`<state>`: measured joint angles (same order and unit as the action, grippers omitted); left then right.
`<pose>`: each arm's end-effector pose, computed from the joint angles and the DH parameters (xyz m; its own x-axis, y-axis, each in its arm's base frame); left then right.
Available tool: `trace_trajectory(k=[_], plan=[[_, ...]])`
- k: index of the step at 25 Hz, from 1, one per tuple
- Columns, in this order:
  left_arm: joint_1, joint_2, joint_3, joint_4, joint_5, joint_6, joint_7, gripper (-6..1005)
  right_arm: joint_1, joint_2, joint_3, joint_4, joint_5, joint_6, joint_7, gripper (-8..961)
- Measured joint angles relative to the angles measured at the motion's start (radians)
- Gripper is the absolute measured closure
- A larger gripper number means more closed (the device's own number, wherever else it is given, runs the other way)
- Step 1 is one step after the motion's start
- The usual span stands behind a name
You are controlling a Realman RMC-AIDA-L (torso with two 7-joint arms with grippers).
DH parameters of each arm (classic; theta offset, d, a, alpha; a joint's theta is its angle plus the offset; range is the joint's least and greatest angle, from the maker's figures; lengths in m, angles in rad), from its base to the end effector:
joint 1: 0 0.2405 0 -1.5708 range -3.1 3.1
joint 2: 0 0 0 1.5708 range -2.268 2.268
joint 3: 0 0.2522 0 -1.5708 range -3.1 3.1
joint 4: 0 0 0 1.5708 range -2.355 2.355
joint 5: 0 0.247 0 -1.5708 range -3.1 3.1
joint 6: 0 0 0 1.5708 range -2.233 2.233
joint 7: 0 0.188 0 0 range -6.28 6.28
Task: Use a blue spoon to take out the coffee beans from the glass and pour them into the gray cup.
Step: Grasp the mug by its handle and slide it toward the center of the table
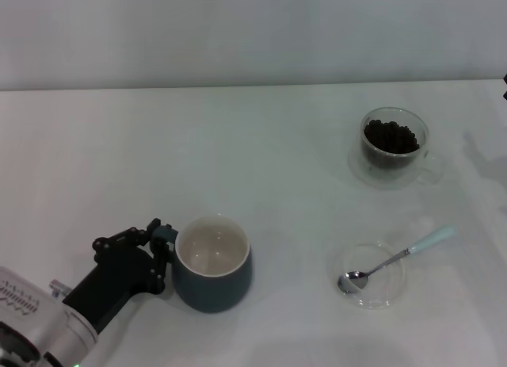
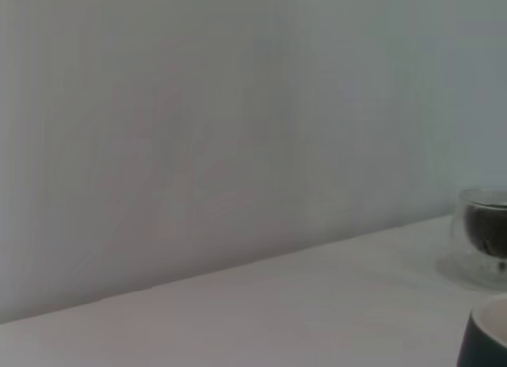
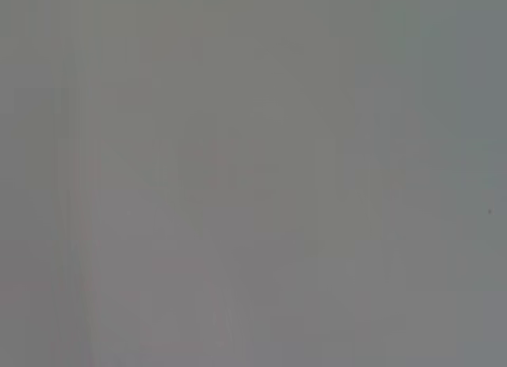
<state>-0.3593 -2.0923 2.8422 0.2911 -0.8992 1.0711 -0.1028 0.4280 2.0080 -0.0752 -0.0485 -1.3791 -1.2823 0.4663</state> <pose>-0.3101 0.3098 -0.1599 0.7921 0.1348 0.5953 0.5551 -0.5648 -0.6106 0.3928 0.3771 0.0394 0.6391 0.0750 -0.7655 -0.7596 -0.0944 -0.6435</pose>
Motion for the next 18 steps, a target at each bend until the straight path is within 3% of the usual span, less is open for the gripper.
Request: trace_trajectory(k=[10, 13, 18], plan=[[0.011, 0.000, 0.000, 0.001, 0.029, 0.000, 0.000, 874, -0.001, 0.000, 0.000, -0.001, 0.000, 0.000, 0.000, 89], [0.025, 0.000, 0.000, 0.001, 0.031, 0.007, 0.000, 650, -0.007, 0.000, 0.000, -0.002, 0.000, 0.000, 0.000, 89], [0.056, 0.001, 0.000, 0.002, 0.033, 0.032, 0.001, 545, -0.011, 0.000, 0.000, -0.002, 0.000, -0.002, 0.000, 90]])
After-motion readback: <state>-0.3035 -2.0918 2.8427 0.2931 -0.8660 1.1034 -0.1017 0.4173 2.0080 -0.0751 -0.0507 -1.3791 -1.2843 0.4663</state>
